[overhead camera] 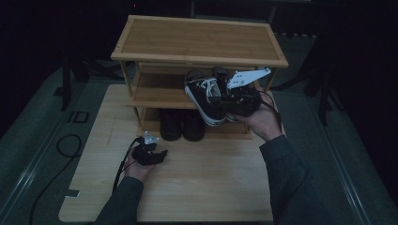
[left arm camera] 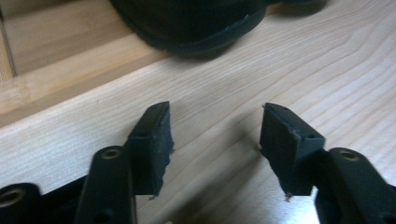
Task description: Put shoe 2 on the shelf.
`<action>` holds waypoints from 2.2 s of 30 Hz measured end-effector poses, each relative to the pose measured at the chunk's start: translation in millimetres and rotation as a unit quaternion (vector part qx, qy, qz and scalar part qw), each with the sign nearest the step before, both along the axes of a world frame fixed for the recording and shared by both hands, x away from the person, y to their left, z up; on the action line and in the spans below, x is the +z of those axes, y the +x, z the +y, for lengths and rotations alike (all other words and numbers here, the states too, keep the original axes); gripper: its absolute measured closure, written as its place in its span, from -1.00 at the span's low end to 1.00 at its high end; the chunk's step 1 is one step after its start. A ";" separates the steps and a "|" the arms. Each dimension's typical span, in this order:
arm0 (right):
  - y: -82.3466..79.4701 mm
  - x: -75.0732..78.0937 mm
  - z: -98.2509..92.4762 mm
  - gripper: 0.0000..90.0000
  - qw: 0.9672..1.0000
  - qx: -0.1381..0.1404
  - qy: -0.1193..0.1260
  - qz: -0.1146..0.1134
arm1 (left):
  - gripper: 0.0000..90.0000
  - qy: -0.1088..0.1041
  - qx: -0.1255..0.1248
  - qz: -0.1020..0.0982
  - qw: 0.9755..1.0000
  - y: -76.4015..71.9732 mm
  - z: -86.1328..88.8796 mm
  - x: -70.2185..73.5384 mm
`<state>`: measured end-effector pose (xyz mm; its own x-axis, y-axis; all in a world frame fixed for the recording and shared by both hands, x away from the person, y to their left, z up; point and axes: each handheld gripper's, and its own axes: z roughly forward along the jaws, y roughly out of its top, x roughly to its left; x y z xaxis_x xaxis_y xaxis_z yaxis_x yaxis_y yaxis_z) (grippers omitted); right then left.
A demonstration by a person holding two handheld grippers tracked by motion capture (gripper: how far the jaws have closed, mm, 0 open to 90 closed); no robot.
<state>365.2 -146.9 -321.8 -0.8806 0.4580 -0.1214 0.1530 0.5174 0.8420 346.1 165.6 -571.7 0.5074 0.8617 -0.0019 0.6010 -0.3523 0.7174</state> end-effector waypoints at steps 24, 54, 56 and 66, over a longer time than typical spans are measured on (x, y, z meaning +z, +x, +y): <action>-22.5 -39.9 17.3 0.99 0.998 0.054 -0.040 0.013 | 0.48 -0.032 -0.061 -0.058 0.996 15.5 -19.0 120.7; -30.3 -113.9 -4.9 0.70 0.996 0.028 -0.052 0.063 | 1.00 0.061 -0.062 -0.093 0.992 85.6 -82.9 181.6; -30.7 -113.6 -5.6 0.69 0.996 0.028 -0.051 0.063 | 1.00 0.066 -0.054 -0.095 0.992 89.1 -84.4 181.6; -28.9 -114.2 -10.4 0.67 0.997 0.017 -0.045 0.058 | 1.00 0.092 -0.037 -0.089 0.991 95.8 -89.6 181.6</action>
<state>336.3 -157.3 -436.0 -0.9058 0.4198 -0.0573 0.2276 0.5962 0.7699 441.9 76.0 -390.1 0.5472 0.7995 0.2476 0.4380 -0.5256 0.7293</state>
